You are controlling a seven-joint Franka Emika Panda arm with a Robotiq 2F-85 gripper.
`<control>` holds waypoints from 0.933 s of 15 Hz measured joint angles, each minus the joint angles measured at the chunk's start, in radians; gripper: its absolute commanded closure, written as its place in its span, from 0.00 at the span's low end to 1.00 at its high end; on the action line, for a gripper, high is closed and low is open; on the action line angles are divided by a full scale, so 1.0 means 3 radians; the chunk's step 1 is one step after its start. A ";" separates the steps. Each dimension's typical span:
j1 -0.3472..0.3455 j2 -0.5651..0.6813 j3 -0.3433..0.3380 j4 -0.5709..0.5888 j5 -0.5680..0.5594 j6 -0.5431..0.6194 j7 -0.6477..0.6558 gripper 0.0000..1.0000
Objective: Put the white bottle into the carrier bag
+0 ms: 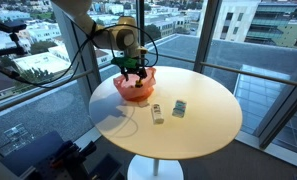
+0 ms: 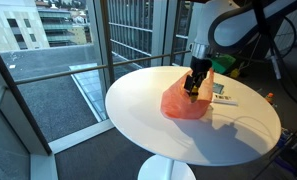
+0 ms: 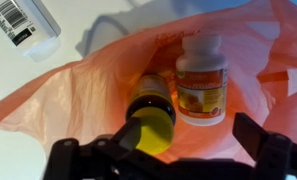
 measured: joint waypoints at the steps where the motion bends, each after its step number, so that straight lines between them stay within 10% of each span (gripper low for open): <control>1: 0.0003 -0.0020 0.0003 0.0000 0.0000 0.0002 0.0000 0.00; 14: 0.0004 -0.0663 -0.0016 -0.0085 -0.0009 -0.0393 0.0101 0.00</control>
